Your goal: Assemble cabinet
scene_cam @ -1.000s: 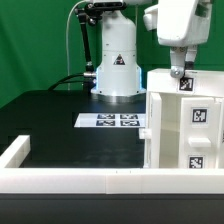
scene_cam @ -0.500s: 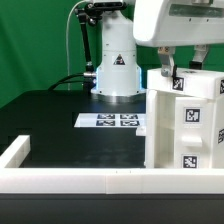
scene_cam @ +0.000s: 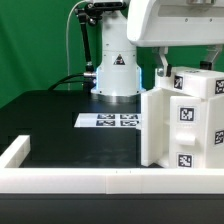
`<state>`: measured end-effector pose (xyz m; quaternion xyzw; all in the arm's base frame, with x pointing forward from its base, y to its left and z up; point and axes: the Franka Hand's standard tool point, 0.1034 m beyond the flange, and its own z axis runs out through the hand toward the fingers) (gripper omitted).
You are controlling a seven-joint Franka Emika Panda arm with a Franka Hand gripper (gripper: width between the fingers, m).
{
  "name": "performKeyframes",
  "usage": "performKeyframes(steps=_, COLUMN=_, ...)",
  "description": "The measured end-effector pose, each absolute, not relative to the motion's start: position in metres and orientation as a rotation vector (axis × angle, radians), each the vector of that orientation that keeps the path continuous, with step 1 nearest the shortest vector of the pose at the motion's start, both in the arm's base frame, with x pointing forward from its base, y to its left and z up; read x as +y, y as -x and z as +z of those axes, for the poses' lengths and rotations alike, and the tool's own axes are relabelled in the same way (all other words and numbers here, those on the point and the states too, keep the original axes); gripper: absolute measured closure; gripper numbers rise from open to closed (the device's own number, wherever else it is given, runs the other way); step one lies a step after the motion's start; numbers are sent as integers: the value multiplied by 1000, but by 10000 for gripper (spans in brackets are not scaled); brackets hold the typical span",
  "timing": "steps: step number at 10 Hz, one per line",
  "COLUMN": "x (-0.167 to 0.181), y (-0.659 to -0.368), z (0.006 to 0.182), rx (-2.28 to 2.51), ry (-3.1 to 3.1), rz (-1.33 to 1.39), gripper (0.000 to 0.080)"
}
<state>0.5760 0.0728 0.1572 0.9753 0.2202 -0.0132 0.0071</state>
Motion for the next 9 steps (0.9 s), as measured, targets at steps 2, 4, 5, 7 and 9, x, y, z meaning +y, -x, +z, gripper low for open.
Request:
performKeyframes(steps=2, x=73, y=-576, z=157, rx=688, ry=-3050, rz=-42, gripper=4)
performKeyframes(steps=4, x=73, y=-576, z=157, rx=688, ry=-3050, rz=-42, gripper=2)
performKeyframes(steps=5, x=73, y=-576, z=157, rx=688, ry=-3050, rz=-42, gripper=2)
performKeyframes(steps=7, x=73, y=-576, z=157, rx=688, ry=-3050, rz=-42, gripper=2)
performKeyframes(steps=9, x=73, y=-576, z=157, rx=688, ry=-3050, rz=-43, gripper=2)
